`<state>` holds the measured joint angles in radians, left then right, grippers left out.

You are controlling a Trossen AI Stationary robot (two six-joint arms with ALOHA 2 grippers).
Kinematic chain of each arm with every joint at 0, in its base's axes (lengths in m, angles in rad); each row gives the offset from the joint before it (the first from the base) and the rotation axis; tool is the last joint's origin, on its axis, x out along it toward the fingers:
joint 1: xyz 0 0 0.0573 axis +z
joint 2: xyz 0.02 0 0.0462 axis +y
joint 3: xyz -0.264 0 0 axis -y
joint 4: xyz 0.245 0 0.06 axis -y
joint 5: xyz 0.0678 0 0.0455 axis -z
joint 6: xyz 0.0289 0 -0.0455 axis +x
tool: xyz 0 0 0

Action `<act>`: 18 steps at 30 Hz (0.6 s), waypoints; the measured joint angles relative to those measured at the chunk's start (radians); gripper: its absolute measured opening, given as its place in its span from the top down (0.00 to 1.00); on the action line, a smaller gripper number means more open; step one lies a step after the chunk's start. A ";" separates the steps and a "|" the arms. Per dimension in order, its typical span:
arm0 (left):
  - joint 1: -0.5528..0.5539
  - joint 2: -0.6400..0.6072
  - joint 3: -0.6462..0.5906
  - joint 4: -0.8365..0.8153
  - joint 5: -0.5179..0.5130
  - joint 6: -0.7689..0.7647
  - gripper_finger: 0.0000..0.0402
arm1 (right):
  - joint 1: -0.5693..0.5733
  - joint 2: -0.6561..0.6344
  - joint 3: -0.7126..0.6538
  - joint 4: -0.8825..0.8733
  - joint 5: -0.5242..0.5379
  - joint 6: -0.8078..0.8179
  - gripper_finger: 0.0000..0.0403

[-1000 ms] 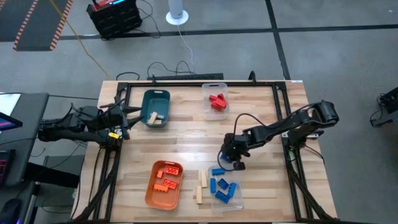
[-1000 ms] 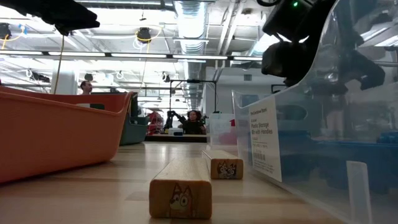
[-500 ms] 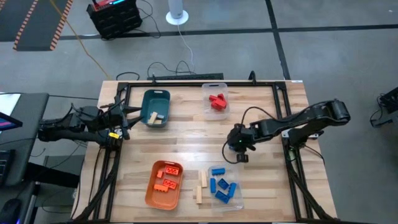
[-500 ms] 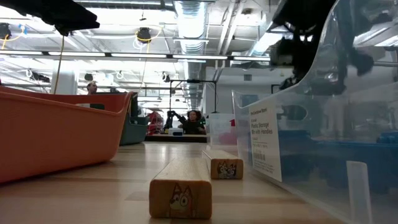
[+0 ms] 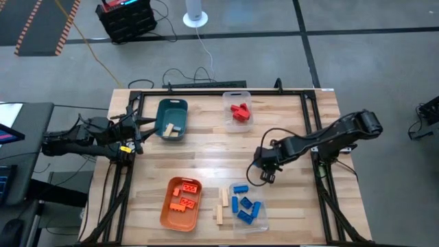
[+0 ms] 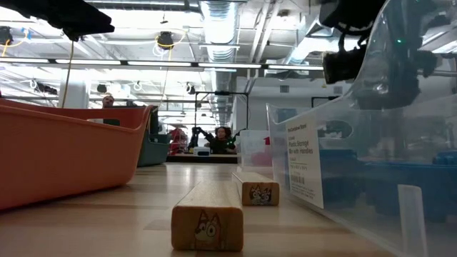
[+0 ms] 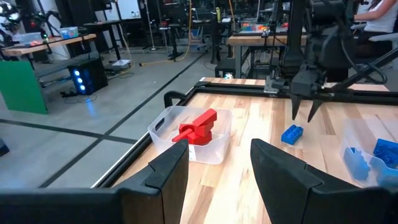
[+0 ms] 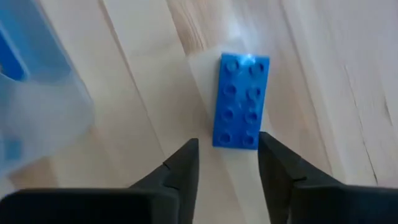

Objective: Sort blocks
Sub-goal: Put the blue game piece into the bottom transparent bin

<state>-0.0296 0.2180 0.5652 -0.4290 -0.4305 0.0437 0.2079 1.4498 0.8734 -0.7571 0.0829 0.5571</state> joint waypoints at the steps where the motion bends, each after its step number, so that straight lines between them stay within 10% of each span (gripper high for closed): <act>1: 0.000 0.000 0.000 0.000 0.000 0.000 0.58 | 0.006 0.008 0.001 -0.006 0.001 0.014 0.61; 18: 0.000 0.000 0.000 -0.002 0.008 -0.006 0.58 | 0.076 0.084 0.001 0.039 0.152 0.128 0.32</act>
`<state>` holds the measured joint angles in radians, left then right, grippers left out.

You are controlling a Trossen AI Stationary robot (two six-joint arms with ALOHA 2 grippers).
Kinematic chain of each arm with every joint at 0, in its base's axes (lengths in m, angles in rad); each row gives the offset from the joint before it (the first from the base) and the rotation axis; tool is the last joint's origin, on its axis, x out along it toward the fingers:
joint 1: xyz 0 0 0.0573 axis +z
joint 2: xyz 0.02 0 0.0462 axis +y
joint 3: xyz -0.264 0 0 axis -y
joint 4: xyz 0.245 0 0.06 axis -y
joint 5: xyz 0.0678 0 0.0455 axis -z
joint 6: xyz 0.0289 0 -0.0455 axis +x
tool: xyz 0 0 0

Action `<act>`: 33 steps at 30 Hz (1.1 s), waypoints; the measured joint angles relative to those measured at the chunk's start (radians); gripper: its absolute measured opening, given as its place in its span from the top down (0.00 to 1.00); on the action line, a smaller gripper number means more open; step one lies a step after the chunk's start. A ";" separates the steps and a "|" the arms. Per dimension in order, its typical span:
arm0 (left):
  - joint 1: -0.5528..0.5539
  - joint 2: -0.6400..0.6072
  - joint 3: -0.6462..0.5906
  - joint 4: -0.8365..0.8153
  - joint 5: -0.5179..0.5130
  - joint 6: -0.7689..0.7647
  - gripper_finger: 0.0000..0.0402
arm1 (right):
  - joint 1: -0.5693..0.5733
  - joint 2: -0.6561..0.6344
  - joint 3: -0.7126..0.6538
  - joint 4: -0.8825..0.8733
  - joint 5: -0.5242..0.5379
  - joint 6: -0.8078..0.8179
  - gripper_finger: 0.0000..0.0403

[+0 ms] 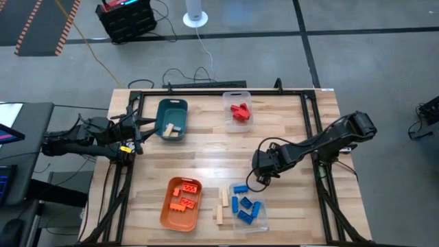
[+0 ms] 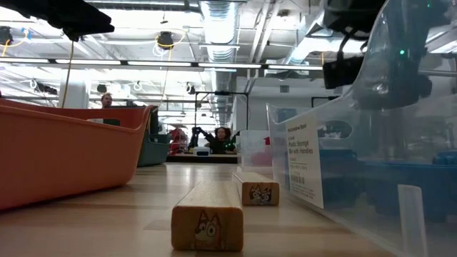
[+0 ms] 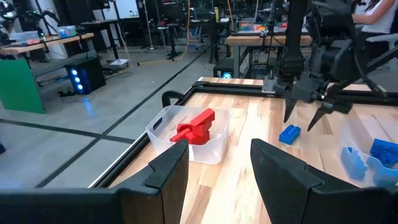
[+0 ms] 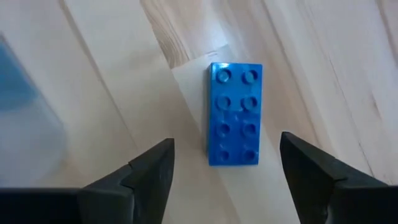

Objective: Sort blocks
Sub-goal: Put the blue game piece into the bottom transparent bin

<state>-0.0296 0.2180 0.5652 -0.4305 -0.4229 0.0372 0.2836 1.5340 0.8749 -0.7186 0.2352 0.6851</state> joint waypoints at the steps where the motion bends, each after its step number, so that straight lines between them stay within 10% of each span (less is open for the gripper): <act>1: 0.000 0.000 0.000 0.000 0.000 -0.001 0.58 | 0.000 0.014 0.000 0.009 0.002 -0.007 0.32; 22: 0.000 0.000 0.000 -0.003 0.001 -0.008 0.58 | -0.041 0.052 -0.072 0.084 0.037 -0.039 0.33; 33: 0.000 0.000 0.000 -0.003 0.000 0.003 0.58 | -0.051 0.049 -0.109 0.115 0.020 -0.061 0.59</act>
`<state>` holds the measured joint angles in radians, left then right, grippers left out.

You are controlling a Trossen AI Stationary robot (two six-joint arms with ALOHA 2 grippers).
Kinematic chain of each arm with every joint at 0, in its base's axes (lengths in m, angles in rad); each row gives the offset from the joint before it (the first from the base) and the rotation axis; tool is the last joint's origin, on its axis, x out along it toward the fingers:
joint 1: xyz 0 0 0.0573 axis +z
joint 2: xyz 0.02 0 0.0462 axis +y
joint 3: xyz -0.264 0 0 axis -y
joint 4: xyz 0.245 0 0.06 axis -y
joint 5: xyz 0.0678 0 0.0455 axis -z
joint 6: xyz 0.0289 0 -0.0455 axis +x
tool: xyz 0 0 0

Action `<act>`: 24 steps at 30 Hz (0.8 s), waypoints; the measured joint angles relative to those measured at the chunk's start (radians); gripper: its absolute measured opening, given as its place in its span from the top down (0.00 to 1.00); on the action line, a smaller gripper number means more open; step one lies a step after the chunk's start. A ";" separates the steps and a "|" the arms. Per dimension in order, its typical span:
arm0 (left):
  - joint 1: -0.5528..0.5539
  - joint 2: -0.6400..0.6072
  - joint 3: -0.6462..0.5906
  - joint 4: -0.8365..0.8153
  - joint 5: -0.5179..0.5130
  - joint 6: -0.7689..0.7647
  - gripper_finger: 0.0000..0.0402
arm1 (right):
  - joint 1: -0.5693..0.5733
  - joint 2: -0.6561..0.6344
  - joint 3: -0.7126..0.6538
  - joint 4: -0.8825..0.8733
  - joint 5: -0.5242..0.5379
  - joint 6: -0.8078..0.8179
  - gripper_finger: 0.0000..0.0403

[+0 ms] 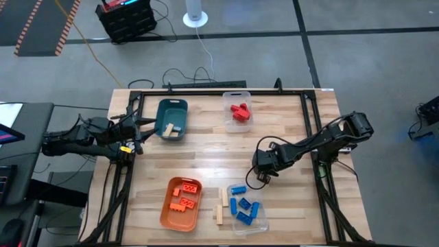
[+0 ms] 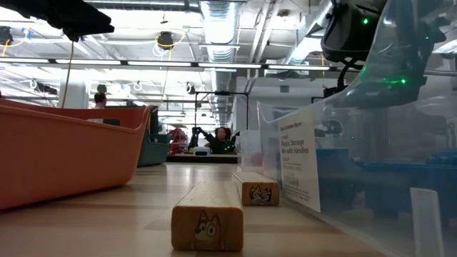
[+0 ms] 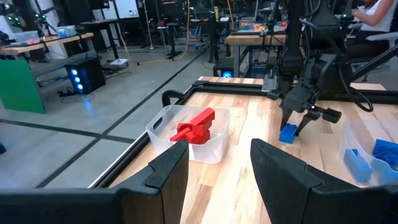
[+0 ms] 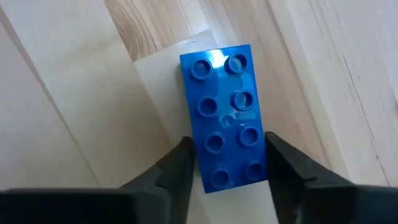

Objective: Sort blocks
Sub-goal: Put the blue game piece into the bottom transparent bin

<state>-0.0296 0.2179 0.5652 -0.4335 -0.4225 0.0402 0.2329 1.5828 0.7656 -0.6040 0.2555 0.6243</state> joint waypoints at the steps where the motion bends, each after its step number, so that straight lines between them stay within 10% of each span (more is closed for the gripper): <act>1: 0.000 0.000 0.000 0.000 0.000 0.000 0.58 | 0.000 0.000 0.000 -0.001 0.000 -0.004 0.62; 15: 0.000 0.000 0.000 -0.005 0.000 -0.009 0.58 | 0.003 -0.178 -0.005 -0.087 0.000 0.038 0.79; 24: 0.000 0.000 0.000 -0.005 0.000 -0.011 0.58 | 0.184 -0.337 -0.003 0.290 0.058 -0.061 0.80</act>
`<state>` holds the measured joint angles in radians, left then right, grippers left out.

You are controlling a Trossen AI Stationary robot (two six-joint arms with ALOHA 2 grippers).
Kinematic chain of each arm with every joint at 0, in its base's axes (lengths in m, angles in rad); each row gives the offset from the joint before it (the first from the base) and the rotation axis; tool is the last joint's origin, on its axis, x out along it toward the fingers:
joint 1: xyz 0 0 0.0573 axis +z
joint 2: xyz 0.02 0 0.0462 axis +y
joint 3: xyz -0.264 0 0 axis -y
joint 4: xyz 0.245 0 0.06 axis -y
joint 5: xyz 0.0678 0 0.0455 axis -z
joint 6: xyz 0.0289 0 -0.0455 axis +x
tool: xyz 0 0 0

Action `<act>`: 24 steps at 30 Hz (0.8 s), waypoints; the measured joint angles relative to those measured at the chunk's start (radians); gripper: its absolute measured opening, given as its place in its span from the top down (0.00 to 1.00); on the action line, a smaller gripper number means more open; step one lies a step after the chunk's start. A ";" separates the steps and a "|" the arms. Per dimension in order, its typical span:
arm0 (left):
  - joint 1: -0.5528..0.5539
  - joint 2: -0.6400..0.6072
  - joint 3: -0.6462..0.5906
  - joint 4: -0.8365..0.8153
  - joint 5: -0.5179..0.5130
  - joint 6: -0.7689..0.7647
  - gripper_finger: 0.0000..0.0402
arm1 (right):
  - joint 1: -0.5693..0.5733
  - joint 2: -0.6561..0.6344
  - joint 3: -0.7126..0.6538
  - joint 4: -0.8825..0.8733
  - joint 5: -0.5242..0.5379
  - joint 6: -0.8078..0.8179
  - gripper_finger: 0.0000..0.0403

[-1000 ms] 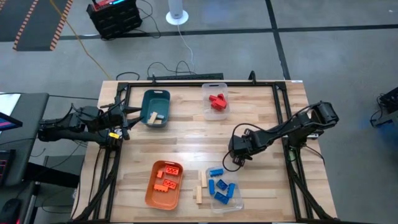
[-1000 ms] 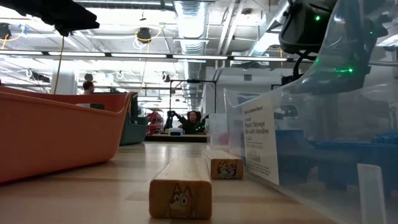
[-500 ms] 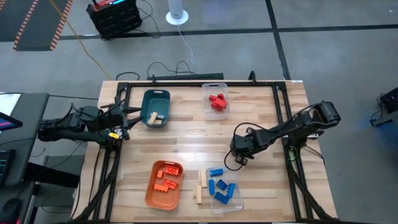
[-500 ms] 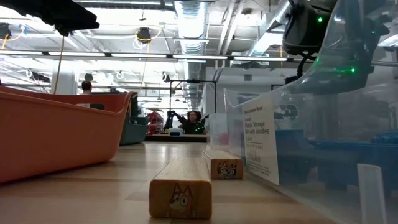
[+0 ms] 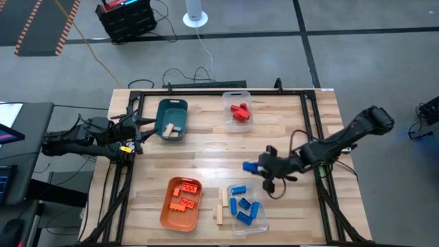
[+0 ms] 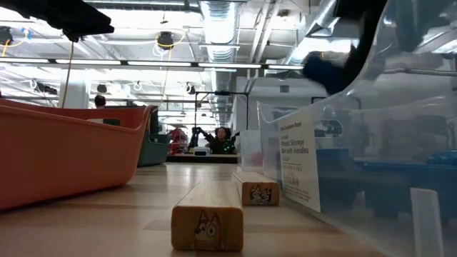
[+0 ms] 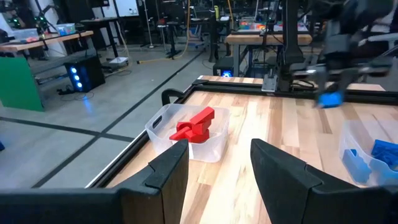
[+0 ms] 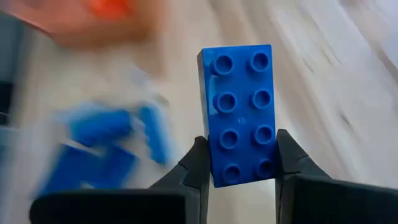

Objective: Sort blocks
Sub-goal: Put the blue game piece into the bottom transparent bin

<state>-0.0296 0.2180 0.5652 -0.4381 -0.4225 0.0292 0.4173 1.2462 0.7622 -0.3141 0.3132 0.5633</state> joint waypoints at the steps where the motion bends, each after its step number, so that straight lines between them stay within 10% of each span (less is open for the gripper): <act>1: 0.000 0.000 0.000 0.000 0.000 0.000 0.58 | 0.021 0.002 0.000 0.048 0.004 -0.011 0.80; 9: 0.000 0.003 0.000 0.000 0.000 -0.033 0.58 | 0.145 0.172 0.076 0.270 0.006 -0.001 0.80; 24: 0.000 0.321 0.000 0.150 0.168 -0.117 0.58 | 0.178 0.530 0.487 -0.287 -0.014 0.188 0.80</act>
<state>-0.0299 0.5394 0.5648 -0.2882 -0.2545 -0.0880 0.5953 1.7762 1.2487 -0.6011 0.2991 0.7515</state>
